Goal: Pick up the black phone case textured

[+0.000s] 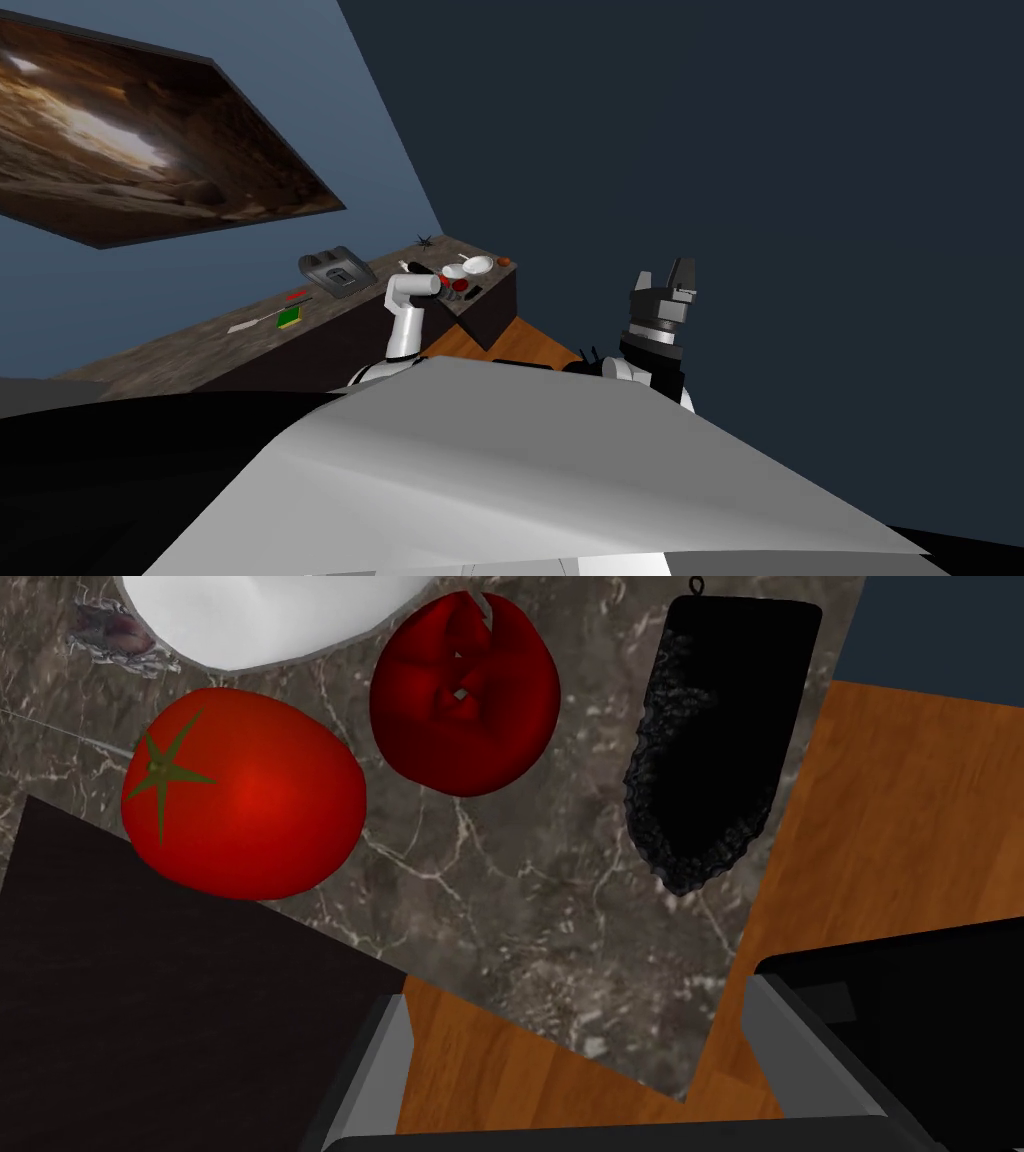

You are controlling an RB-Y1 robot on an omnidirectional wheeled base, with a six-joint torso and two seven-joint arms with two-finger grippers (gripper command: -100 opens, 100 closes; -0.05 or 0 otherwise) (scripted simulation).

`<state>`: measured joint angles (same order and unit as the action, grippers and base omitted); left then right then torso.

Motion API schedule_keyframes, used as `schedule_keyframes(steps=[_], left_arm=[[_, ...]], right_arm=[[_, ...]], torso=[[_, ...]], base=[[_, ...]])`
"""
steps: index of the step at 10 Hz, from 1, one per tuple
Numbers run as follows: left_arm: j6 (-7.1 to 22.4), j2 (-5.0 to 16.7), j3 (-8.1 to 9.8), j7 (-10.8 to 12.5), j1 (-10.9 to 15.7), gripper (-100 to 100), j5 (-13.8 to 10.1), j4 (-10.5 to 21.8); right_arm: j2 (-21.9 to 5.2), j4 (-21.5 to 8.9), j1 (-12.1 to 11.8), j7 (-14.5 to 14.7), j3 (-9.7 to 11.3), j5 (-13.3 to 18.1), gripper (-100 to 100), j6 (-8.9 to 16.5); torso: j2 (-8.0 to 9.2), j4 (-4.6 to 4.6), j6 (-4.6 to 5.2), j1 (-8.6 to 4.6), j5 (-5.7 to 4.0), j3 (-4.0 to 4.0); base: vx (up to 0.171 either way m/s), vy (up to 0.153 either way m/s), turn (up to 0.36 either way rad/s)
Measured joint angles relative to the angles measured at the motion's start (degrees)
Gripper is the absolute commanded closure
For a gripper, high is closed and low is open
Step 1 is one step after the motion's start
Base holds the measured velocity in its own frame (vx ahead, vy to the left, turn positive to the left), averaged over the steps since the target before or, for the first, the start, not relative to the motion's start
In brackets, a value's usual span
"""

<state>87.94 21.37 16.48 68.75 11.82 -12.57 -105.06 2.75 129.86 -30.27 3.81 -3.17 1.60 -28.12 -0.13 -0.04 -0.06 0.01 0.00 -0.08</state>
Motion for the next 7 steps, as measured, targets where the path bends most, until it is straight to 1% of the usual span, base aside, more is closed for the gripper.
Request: schedule_keyframes(steps=[3, 4, 7], left_arm=[[4.4, 1.0, 0.58, 1.6, 0.6, -100, -1.8, 2.3], [5.8, 1.1, 0.51, 2.1, 0.8, -100, -2.0, 2.9], [10.4, 2.4, 1.41, 3.3, 1.0, -100, -4.2, 5.1]], right_arm=[[0.0, 0.0, 0.0, 0.0, 0.0, 0.0, 0, 0.0], [0.0, 0.0, 0.0, 0.0, 0.0, 0.0, 0, 0.0], [0.0, 0.0, 0.0, 0.0, 0.0, 0.0, 0, 0.0]], torso=[[-0.14, -0.02, 0.03, 0.08, 0.01, -0.07], [-0.15, -0.03, 0.01, 0.08, 0.02, -0.09], [-0.17, -0.03, 0.02, 0.00, 0.00, -0.09]], base=[[0.070, 0.025, -0.086], [0.090, 0.023, -0.115], [0.073, 0.012, -0.071]])
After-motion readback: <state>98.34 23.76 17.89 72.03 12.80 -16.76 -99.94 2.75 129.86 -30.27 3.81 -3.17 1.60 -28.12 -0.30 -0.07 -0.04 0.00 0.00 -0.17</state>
